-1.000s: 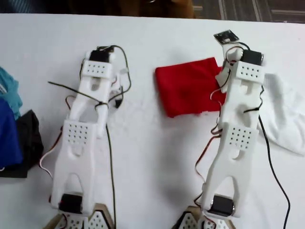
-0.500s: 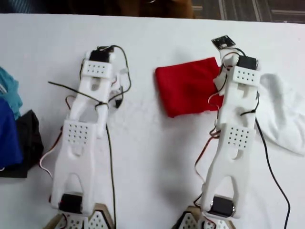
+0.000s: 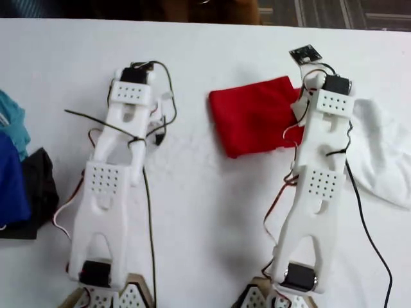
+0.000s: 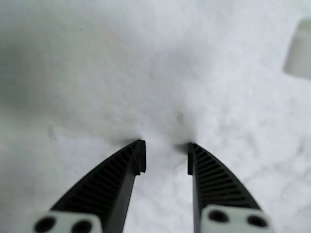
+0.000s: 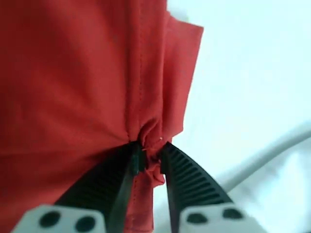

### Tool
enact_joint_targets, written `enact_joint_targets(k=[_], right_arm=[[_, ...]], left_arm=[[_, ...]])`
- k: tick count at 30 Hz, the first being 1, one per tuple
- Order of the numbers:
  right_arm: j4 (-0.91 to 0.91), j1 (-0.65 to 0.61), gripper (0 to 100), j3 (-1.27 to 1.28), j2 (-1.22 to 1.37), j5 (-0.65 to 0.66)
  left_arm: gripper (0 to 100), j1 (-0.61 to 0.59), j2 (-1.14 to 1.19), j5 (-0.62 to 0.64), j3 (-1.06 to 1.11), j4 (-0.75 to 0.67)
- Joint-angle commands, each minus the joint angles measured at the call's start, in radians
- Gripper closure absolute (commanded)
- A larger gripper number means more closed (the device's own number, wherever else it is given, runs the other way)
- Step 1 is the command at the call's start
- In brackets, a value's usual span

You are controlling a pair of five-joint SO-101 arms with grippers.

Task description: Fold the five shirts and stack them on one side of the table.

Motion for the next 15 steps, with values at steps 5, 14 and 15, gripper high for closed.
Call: enact_joint_targets(k=[5, 14, 15], right_arm=[[-0.004, 0.077, 98.0, -0.041, -0.090, 0.006], [-0.002, 0.174, 98.0, -0.044, -0.174, 0.008], [-0.002, 0.189, 98.0, -0.044, -0.189, 0.008]], left_arm=[[80, 0.041, 0.005, -0.006, -0.015, -0.009], [80, 0.041, 0.005, -0.006, -0.013, -0.008], [80, 0.041, 0.005, -0.006, -0.013, -0.008]])
